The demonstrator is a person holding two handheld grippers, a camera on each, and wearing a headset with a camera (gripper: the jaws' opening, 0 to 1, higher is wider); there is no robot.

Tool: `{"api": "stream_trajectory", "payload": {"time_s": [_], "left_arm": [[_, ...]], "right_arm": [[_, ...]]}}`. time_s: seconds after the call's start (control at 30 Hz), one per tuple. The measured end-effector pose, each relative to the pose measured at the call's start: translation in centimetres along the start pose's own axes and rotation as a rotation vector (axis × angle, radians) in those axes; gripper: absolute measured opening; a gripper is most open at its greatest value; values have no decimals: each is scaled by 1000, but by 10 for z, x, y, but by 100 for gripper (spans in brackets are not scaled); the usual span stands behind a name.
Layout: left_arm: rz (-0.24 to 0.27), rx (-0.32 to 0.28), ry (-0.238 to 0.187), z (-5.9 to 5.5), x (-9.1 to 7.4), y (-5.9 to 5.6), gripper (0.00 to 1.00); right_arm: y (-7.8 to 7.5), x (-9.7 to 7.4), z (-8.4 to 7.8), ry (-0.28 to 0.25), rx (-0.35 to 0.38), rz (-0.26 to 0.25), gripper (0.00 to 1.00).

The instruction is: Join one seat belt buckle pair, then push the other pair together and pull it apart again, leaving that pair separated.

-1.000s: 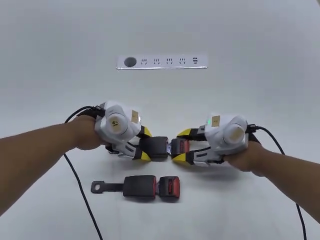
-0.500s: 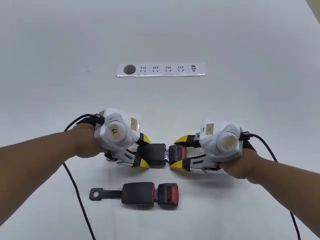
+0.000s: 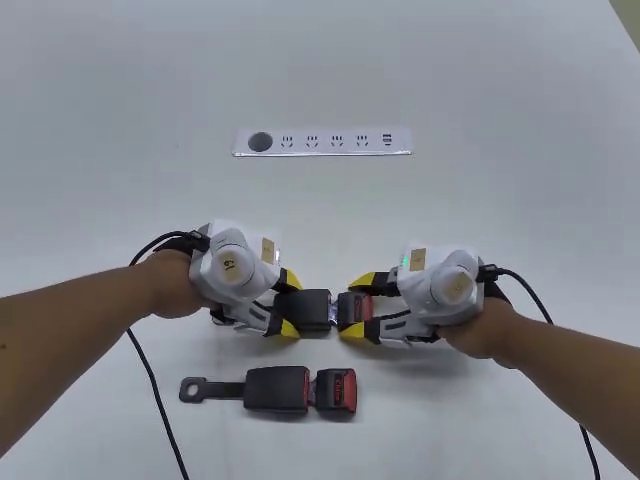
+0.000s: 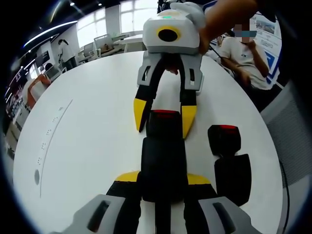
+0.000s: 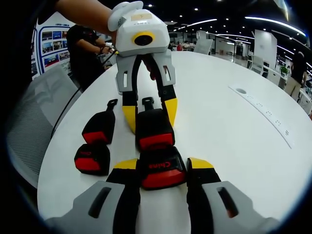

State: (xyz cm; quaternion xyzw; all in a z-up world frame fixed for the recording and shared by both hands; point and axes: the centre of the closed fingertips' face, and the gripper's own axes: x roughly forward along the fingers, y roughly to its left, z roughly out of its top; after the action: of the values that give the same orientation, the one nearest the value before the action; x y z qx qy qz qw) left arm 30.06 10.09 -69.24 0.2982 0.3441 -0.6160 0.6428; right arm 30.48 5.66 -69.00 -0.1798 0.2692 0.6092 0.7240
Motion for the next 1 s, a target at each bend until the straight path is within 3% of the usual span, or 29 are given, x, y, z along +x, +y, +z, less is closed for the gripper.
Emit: {"api": "stream_trajectory", "payload": {"time_s": [0.67, 1.0], "left_arm": [[9, -21, 3, 0, -1, 0, 34], [11, -22, 6, 0, -1, 0, 34]], "right_arm": [[0, 0, -2, 15, -17, 4, 35], [-3, -8, -9, 26, -18, 0, 35]]}}
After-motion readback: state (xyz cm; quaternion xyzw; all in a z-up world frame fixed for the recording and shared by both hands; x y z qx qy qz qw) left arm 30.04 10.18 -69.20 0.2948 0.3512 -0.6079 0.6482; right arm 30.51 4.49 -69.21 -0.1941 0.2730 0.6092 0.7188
